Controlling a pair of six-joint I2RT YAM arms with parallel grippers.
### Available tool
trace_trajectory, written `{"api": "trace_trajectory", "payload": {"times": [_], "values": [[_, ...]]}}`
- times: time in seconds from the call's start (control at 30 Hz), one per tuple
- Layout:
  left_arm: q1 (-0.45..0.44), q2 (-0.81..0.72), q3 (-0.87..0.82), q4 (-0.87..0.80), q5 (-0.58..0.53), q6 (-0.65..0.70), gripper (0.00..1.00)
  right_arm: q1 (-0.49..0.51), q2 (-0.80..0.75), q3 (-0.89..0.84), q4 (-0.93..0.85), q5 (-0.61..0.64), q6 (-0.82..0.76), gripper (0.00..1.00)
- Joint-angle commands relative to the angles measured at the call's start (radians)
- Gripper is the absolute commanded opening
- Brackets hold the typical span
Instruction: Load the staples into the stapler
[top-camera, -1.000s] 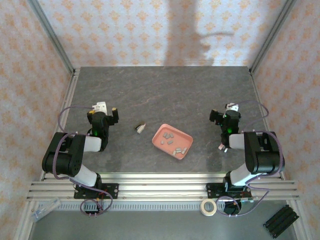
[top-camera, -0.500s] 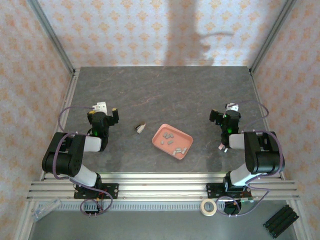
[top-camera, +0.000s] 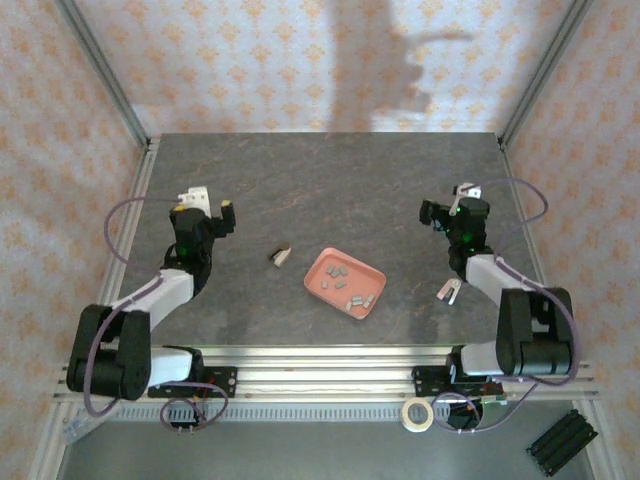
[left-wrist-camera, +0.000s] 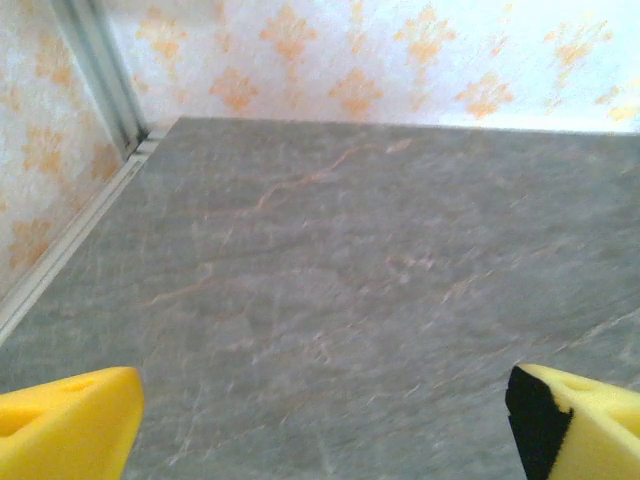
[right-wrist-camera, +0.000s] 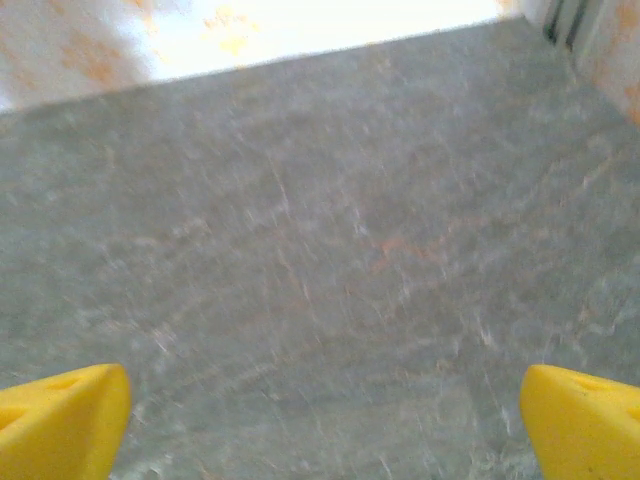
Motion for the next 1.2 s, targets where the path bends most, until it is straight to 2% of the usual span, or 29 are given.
{"api": "trace_trajectory", "payload": {"times": [0.0, 0.07, 0.2, 0.33, 0.47, 0.63, 0.73, 0.87, 1.03, 1.17], "values": [[-0.041, -0.085, 0.084, -0.276, 0.068, -0.028, 0.94, 0.003, -0.084, 0.084, -0.257, -0.061, -0.017, 0.99], [-0.079, -0.126, 0.119, -0.366, 0.057, -0.057, 0.93, 0.009, -0.125, 0.139, -0.371, -0.114, -0.012, 0.99], [-0.150, -0.177, 0.130, -0.453, 0.125, -0.125, 0.87, 0.079, -0.171, 0.282, -0.678, -0.234, -0.088, 0.99], [-0.233, -0.184, 0.096, -0.456, 0.155, -0.210, 0.83, 0.217, -0.190, 0.381, -0.887, -0.226, -0.076, 0.99], [-0.269, -0.195, 0.095, -0.516, 0.171, -0.308, 0.83, 0.383, -0.207, 0.431, -0.997, -0.188, 0.044, 0.99], [-0.278, -0.222, 0.074, -0.511, 0.197, -0.384, 0.83, 0.524, -0.228, 0.404, -1.029, -0.184, 0.308, 0.99], [-0.279, -0.218, 0.080, -0.534, 0.188, -0.393, 0.83, 0.621, -0.227, 0.398, -1.063, -0.124, 0.436, 0.99], [-0.279, -0.217, 0.074, -0.537, 0.197, -0.384, 0.84, 0.787, -0.207, 0.362, -1.024, -0.092, 0.622, 0.99], [-0.279, -0.235, 0.056, -0.523, 0.207, -0.404, 0.84, 0.992, -0.120, 0.357, -0.982, 0.005, 0.742, 0.99], [-0.278, -0.236, 0.043, -0.529, 0.218, -0.420, 0.84, 1.076, -0.008, 0.395, -0.973, 0.012, 0.796, 0.99]]}}
